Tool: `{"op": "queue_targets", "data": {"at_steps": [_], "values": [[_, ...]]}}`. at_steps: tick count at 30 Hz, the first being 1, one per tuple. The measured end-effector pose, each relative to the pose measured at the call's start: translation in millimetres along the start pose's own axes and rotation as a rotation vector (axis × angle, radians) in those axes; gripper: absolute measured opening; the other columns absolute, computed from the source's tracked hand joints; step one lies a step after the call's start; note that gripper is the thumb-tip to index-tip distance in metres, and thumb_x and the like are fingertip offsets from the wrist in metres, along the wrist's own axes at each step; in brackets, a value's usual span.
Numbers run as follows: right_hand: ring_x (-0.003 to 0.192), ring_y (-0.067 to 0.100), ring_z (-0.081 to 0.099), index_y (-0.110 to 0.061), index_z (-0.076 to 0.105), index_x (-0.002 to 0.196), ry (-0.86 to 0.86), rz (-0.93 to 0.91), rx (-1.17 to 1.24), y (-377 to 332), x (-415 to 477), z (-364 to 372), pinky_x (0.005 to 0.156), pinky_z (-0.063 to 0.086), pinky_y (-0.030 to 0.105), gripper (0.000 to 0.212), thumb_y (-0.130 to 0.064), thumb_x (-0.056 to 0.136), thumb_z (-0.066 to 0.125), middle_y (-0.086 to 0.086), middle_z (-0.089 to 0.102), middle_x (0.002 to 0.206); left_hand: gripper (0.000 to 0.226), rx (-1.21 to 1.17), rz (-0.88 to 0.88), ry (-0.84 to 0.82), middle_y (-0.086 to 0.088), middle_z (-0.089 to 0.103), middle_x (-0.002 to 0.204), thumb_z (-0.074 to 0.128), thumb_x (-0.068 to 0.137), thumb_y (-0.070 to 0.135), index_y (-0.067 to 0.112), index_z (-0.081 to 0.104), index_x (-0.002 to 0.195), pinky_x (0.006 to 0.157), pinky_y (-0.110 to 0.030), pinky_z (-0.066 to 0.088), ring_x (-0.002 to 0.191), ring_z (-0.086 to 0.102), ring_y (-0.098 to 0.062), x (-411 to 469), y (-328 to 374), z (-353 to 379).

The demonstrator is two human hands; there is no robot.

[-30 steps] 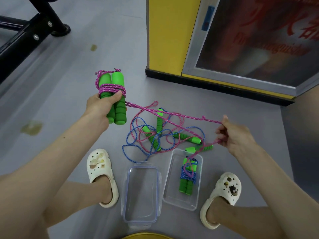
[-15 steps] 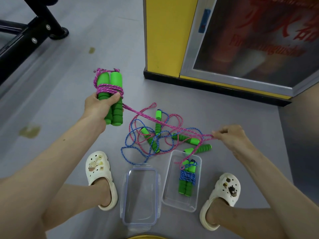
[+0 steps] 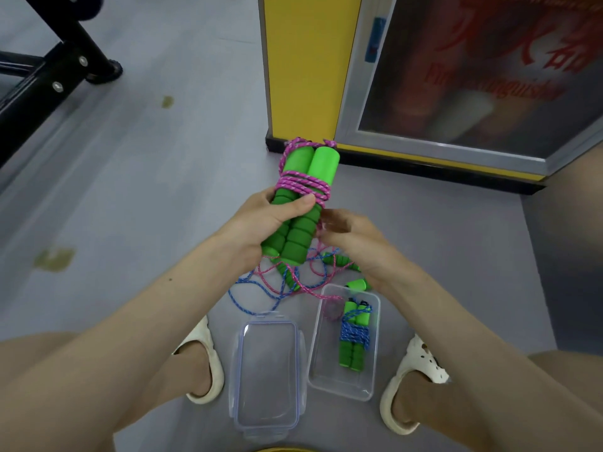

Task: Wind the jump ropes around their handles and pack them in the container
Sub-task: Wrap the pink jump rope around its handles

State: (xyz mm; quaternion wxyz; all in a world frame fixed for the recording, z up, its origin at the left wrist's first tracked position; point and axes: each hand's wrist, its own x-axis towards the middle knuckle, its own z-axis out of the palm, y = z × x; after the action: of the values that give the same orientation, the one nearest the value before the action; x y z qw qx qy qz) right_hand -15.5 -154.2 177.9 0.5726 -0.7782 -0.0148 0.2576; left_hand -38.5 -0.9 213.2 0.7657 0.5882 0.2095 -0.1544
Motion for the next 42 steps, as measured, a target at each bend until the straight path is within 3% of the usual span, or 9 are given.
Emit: {"op": "queue_targets", "data": {"at_steps": [4, 8, 16, 19, 25, 30, 34, 39, 42], "values": [[0.06, 0.004, 0.061, -0.005, 0.06, 0.101, -0.006, -0.038, 0.206, -5, 0, 7, 0.061, 0.051, 0.015, 0.02, 0.009, 0.087, 0.056, 0.008, 0.064, 0.078, 0.032, 0.018, 0.009, -0.018, -0.012, 0.07, 0.086, 0.07, 0.083, 0.014, 0.004, 0.061, 0.112, 0.054, -0.029, 0.056, 0.065, 0.068, -0.022, -1, 2, 0], [0.034, 0.003, 0.037, -0.01, 0.062, 0.082, 0.001, -0.002, 0.101, -10, -4, 1, 0.035, 0.028, 0.015, 0.017, -0.009, 0.095, 0.051, 0.008, 0.057, 0.06, 0.032, 0.098, 0.01, -0.01, -0.01, 0.071, 0.084, 0.071, 0.082, 0.012, 0.007, 0.061, 0.112, 0.052, -0.028, 0.056, 0.063, 0.07, -0.02, -2, 2, -8], [0.032, 0.005, 0.03, -0.009, 0.06, 0.083, -0.072, 0.037, 0.06, -9, -6, 4, 0.036, 0.022, 0.018, 0.022, -0.017, 0.099, 0.047, 0.004, 0.055, 0.048, 0.041, 0.366, 0.161, 0.13, -0.003, 0.069, 0.09, 0.08, 0.075, 0.015, 0.014, 0.061, 0.111, 0.064, -0.028, 0.058, 0.076, 0.068, -0.016, 4, -6, -14], [0.036, 0.006, 0.03, -0.008, 0.062, 0.084, -0.087, 0.033, -0.014, -8, -6, 6, 0.037, 0.023, 0.017, 0.021, -0.016, 0.098, 0.048, 0.005, 0.052, 0.05, 0.052, 0.742, 0.292, 0.209, 0.002, 0.066, 0.098, 0.081, 0.073, 0.03, 0.021, 0.057, 0.118, 0.08, -0.037, 0.054, 0.09, 0.064, -0.019, 7, -12, -13], [0.046, 0.013, 0.042, -0.012, 0.063, 0.077, -0.029, 0.022, -0.087, -4, -3, 11, 0.042, 0.029, 0.017, 0.016, -0.011, 0.092, 0.058, 0.005, 0.055, 0.054, 0.067, 1.23, 0.408, 0.336, -0.001, 0.065, 0.11, 0.069, 0.082, 0.045, 0.032, 0.035, 0.139, 0.075, -0.033, 0.044, 0.099, 0.061, -0.028, 0, -19, -2], [0.047, 0.005, 0.051, -0.002, 0.069, 0.077, 0.116, 0.004, -0.069, -3, 0, 1, 0.049, 0.041, 0.02, 0.019, -0.009, 0.09, 0.059, 0.011, 0.063, 0.06, 0.082, 0.729, 0.325, -0.074, 0.01, 0.062, 0.113, 0.074, 0.08, 0.02, 0.037, 0.028, 0.145, 0.08, -0.027, 0.052, 0.098, 0.062, -0.012, 3, -13, -5], [0.038, -0.001, 0.04, 0.006, 0.07, 0.085, 0.143, -0.004, -0.123, 1, 1, -3, 0.042, 0.032, 0.012, 0.02, -0.01, 0.089, 0.059, 0.003, 0.058, 0.055, 0.095, 0.588, 0.182, -0.295, 0.007, 0.058, 0.119, 0.073, 0.081, 0.015, 0.046, 0.013, 0.148, 0.073, -0.017, 0.049, 0.096, 0.063, -0.004, 6, -13, -12], [0.037, 0.001, 0.04, 0.005, 0.07, 0.084, 0.085, 0.0, -0.125, 1, -3, -2, 0.042, 0.031, 0.012, 0.023, -0.014, 0.092, 0.058, 0.008, 0.059, 0.055, 0.083, 0.627, 0.224, -0.144, 0.0, 0.061, 0.107, 0.066, 0.082, 0.003, 0.043, 0.025, 0.143, 0.064, -0.022, 0.052, 0.076, 0.062, -0.007, 8, -11, -8], [0.046, 0.014, 0.042, 0.007, 0.069, 0.08, 0.05, -0.038, -0.23, 2, -5, 2, 0.048, 0.035, 0.021, 0.034, -0.022, 0.093, 0.057, 0.02, 0.061, 0.058, 0.085, 0.99, 0.302, 0.021, 0.006, 0.054, 0.11, 0.06, 0.084, 0.01, 0.041, 0.014, 0.15, 0.069, -0.032, 0.047, 0.085, 0.056, -0.017, 7, -16, -3]]}}
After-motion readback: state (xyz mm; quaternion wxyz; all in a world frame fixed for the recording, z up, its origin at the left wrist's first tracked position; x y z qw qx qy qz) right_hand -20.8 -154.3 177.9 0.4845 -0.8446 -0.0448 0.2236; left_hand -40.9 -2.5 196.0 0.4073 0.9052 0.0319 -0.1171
